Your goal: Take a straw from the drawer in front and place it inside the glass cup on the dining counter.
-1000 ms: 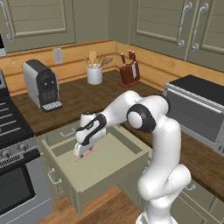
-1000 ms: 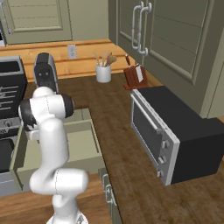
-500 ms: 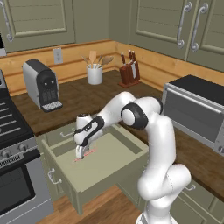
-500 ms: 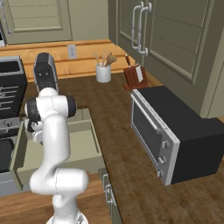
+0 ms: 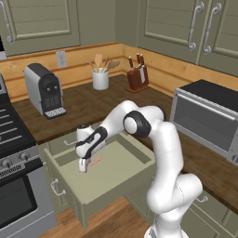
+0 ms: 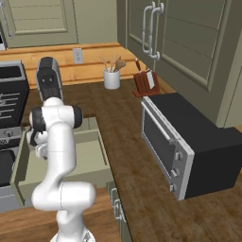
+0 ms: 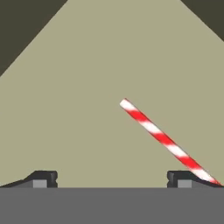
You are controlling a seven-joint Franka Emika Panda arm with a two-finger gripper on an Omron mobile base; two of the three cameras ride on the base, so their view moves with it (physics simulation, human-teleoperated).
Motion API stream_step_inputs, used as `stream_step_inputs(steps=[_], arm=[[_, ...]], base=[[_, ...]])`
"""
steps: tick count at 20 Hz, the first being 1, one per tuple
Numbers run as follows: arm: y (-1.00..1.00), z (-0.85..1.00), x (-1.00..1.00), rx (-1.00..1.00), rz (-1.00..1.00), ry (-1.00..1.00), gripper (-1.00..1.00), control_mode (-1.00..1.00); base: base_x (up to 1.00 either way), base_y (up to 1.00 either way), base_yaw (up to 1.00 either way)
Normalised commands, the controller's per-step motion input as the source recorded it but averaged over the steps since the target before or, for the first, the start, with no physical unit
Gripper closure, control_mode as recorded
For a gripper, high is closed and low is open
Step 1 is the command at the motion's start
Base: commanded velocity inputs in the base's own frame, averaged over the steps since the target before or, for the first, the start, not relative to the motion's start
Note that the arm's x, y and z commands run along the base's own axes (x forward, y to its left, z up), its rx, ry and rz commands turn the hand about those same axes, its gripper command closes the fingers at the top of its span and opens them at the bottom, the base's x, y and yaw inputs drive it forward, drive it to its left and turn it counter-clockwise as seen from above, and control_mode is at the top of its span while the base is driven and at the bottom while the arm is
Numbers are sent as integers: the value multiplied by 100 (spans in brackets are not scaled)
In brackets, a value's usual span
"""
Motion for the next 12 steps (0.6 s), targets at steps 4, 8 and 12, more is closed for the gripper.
stream_step_inputs(steps=[4, 8, 12], arm=[[0, -17, 17, 0, 5, 0, -100, -100], [0, -12, 23, 1, 4, 0, -100, -100], [0, -9, 21, 2, 5, 0, -100, -100]], base=[[0, 0, 0], [0, 0, 0], [0, 0, 0]])
